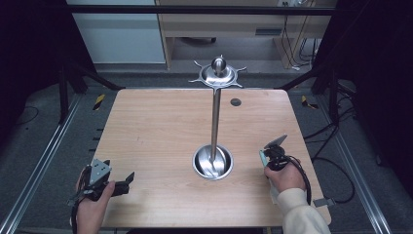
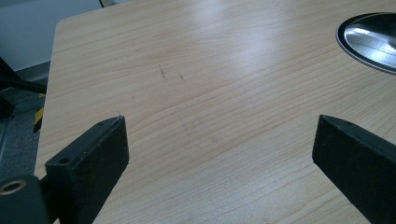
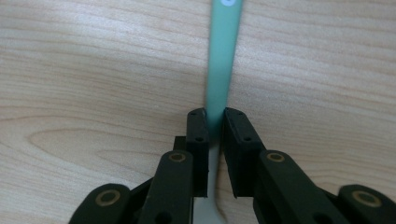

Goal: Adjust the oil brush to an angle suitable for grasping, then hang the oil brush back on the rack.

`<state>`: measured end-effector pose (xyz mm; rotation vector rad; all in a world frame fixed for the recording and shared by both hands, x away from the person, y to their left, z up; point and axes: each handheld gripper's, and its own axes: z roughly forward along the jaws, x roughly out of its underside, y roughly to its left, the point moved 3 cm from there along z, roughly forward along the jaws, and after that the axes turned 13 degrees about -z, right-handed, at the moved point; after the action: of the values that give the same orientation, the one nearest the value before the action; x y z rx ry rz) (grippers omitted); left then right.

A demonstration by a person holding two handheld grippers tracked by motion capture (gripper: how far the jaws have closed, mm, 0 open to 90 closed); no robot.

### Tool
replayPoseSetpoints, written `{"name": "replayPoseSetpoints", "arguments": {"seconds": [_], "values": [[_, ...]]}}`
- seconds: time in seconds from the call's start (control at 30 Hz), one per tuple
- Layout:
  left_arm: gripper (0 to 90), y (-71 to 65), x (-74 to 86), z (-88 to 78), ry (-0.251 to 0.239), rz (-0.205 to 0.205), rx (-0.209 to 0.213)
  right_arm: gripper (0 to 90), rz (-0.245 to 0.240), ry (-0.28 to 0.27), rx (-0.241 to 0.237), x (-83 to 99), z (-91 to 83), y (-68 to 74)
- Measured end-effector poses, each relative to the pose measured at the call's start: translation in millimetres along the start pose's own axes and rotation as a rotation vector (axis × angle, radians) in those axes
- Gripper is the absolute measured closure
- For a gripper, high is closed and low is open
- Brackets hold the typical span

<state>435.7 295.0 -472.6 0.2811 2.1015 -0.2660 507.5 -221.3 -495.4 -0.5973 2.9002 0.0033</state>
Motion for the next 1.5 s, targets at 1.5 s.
{"name": "replayPoseSetpoints", "arguments": {"seconds": [1.5], "values": [[3.4,3.6,-0.5,0.1,-0.009,-0.007,-0.007,82.1,-0.136,-0.608,-0.106,3.4,-155.9,-14.4]]}}
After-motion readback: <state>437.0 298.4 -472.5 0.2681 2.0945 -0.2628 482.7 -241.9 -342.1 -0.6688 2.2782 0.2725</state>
